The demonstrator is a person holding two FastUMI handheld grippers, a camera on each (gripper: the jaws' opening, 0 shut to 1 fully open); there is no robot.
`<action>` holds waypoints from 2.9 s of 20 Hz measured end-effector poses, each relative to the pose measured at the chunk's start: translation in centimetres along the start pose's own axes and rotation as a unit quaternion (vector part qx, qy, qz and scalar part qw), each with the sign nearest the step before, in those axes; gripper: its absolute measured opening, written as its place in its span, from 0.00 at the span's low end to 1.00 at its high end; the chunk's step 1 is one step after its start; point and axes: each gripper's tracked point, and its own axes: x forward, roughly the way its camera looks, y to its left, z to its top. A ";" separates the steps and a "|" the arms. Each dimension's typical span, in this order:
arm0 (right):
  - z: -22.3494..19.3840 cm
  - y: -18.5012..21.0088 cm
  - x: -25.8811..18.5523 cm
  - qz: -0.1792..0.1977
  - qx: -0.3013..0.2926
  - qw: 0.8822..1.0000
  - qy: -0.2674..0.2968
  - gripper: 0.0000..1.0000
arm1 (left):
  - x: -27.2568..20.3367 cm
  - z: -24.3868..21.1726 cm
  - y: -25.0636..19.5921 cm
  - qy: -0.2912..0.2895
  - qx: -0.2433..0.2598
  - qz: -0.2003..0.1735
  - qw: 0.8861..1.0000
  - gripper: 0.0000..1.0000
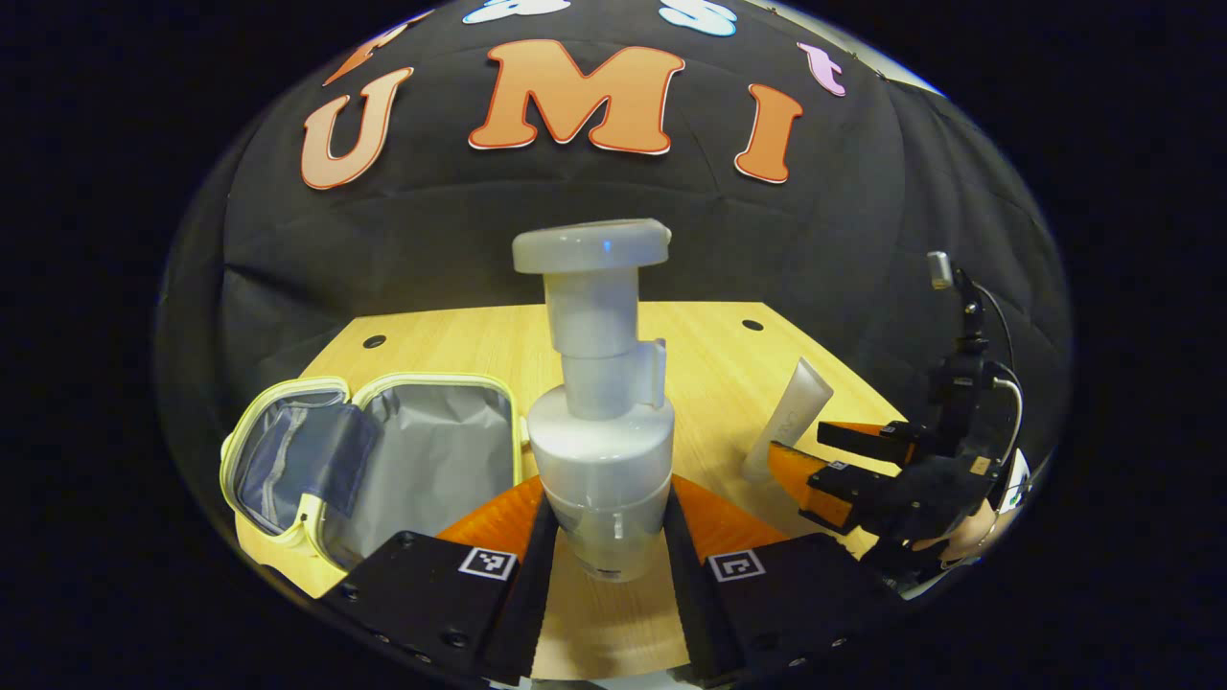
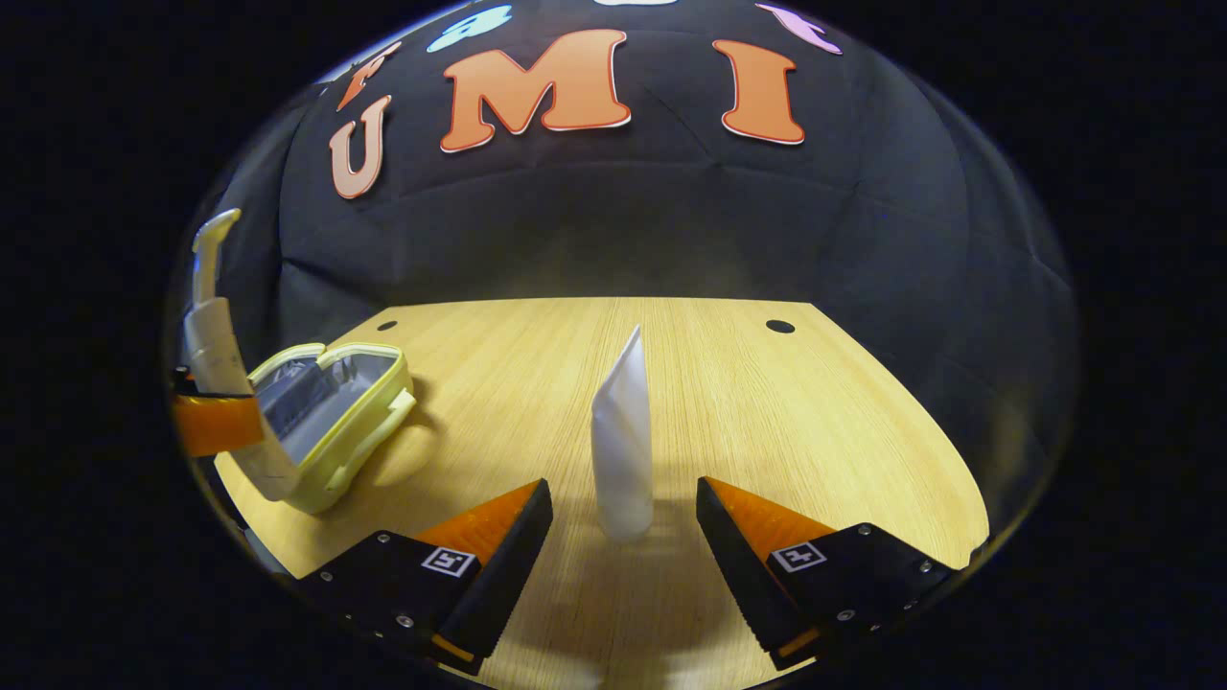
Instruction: First open the suitcase, pack the skin care products into it, and then close the suitcase.
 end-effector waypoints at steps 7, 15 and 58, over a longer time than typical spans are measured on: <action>-1.5 0.7 2.4 -0.006 -0.018 1.000 0.012 0.81 | -1.7 -2.6 3.7 0.024 0.003 0.021 0.999 0.58; -2.0 -0.1 3.6 -0.020 -0.016 0.999 0.028 0.48 | -2.8 -4.0 5.4 0.038 -0.020 0.022 0.999 0.58; 9.5 18.2 -7.8 0.097 0.101 0.988 0.057 0.40 | 7.2 -5.2 21.0 0.324 0.024 -0.056 0.944 0.99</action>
